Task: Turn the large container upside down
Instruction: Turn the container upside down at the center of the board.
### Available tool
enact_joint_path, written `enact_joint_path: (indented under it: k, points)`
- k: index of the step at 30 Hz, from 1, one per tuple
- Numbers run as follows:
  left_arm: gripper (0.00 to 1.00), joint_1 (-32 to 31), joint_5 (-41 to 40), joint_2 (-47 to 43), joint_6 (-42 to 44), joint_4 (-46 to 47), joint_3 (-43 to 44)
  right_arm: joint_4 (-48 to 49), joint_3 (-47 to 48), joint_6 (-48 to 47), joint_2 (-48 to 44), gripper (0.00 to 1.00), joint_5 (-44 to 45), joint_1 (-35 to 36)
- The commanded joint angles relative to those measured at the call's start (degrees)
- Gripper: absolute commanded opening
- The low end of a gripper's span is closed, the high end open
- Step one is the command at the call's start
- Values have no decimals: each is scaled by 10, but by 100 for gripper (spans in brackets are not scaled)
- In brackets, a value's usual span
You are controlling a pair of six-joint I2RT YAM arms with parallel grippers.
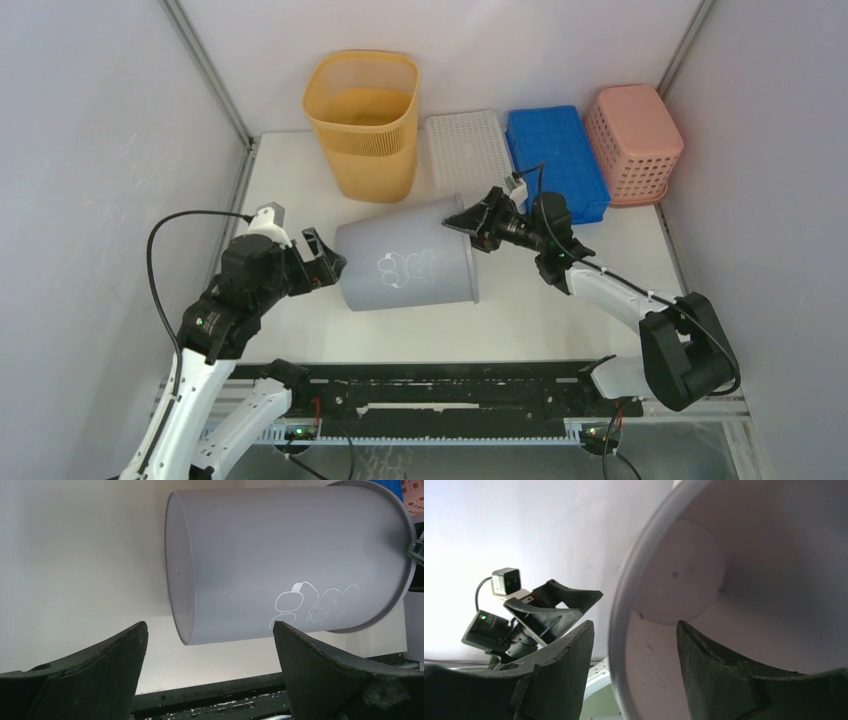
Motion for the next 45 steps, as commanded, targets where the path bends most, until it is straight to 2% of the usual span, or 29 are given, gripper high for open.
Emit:
enact_joint_path:
  k: [1,16,40,45]
  points:
    - [100,0,-3,4,-7,27,-12,-75,22,-57,-25,70,-18,-19]
    - [100,0,14,7,-19,43,-26,-110,13,-91,-75,77,-69,-44]
    - [100,0,33,16,-35,68,-42,-176,13,-126,-107,77,-92,-66]
    - [100,0,37,11,-40,76,-47,-232,13,-148,-134,77,-84,-84]
